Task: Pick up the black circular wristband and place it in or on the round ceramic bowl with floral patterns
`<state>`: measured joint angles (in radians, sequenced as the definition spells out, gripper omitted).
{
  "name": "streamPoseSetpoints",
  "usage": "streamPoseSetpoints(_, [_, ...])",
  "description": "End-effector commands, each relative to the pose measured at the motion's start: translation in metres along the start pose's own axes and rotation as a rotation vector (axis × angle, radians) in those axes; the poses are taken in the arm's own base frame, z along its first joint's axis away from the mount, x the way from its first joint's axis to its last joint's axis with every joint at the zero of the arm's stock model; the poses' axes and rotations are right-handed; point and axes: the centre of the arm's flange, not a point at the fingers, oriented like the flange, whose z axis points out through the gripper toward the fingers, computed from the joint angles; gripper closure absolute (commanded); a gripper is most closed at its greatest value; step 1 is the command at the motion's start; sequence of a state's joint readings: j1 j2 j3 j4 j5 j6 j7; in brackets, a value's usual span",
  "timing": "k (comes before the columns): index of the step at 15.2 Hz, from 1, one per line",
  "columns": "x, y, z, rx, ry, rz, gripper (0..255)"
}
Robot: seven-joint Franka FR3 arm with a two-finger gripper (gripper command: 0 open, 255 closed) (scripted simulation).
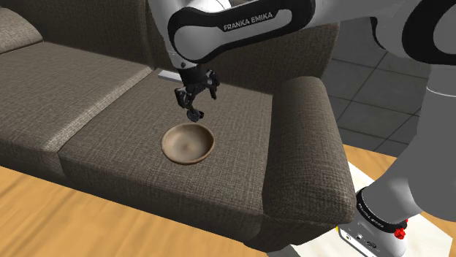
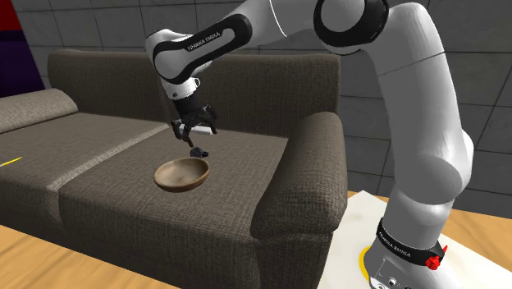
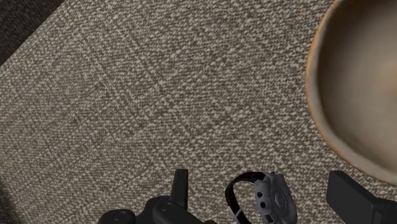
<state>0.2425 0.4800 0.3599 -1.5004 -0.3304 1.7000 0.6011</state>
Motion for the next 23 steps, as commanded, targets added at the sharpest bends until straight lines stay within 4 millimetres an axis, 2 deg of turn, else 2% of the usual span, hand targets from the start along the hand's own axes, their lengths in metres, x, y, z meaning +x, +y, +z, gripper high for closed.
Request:
streamPoseSetpoints(1, [0.022,-0.018,0.005,-0.022,0.000,0.008,0])
streamPoseSetpoints(4, [0.049,-0.041,0.013,-0.049,0.000,0.014,0])
streamPoseSetpoints(12, [0.049,-0.040,0.053,-0.049,0.000,0.014,0])
streamPoseSetpoints(19, [0.049,-0.040,0.053,-0.049,0.000,0.014,0])
streamPoseSetpoints(20, [0.049,-0.040,0.053,-0.049,0.000,0.014,255])
streamPoseSetpoints(23, [0.049,-0.040,0.053,-0.049,0.000,0.014,255])
